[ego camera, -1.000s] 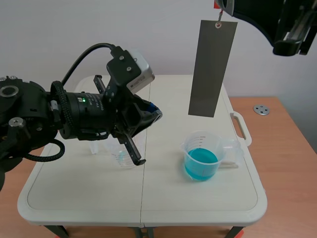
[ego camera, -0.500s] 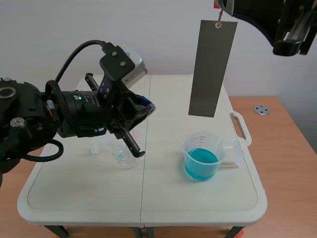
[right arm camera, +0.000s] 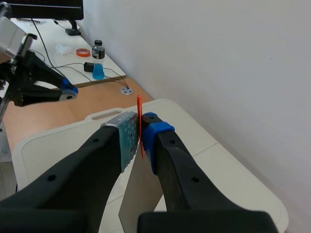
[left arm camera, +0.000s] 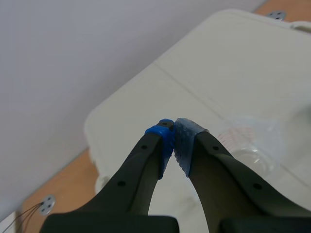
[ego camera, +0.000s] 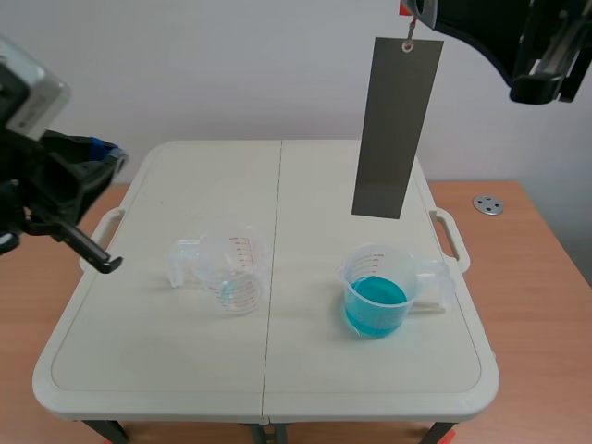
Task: Hold the metal plate by the orange handle, dip it into the blue solution, take it out and point at it, then put the plate back in the beaker on the left.
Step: 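Raise the plate and point at it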
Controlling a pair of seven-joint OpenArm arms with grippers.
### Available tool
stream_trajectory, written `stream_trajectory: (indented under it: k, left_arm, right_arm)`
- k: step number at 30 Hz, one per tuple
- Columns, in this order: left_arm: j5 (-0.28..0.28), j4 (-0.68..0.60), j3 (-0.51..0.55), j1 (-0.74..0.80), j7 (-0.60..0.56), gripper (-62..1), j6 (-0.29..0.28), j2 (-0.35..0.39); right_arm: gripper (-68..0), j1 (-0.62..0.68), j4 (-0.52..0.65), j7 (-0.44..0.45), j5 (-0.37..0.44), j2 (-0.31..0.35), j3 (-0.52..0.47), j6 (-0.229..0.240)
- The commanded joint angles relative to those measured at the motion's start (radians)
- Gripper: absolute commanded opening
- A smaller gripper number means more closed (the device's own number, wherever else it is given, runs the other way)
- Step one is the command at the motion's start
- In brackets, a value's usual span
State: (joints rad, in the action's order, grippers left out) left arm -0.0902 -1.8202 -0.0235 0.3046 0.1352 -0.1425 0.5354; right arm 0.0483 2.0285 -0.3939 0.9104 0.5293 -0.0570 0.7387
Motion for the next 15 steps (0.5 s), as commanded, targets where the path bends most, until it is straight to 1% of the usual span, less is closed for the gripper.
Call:
stream_trajectory:
  k: [1,4,8,12,15]
  left_arm:
    - [-0.006,-0.019,0.055,0.05,-0.034,-59.1,0.03,0.009]
    - [-0.006,-0.039,0.161,0.164,-0.071,-59.1,0.074,0.026]
    - [-0.006,-0.042,0.272,0.32,-0.098,-59.1,0.114,0.042]
    - [-0.006,-0.042,0.343,0.476,-0.114,-59.1,0.161,0.05]
    - [-0.006,-0.042,0.375,0.581,-0.117,-59.1,0.185,0.05]
  right_arm:
    - [-66.2,-0.013,0.014,0.019,0.018,0.013,-0.01,0.007]
    - [-66.2,-0.013,0.014,0.019,0.018,0.013,-0.01,0.007]
    - [-66.2,-0.018,0.014,0.027,0.018,0.012,-0.009,0.007]
    - [-66.3,-0.019,0.014,0.035,0.018,0.007,-0.008,0.007]
    - [-66.3,-0.042,0.014,0.033,0.017,0.008,0.008,0.007]
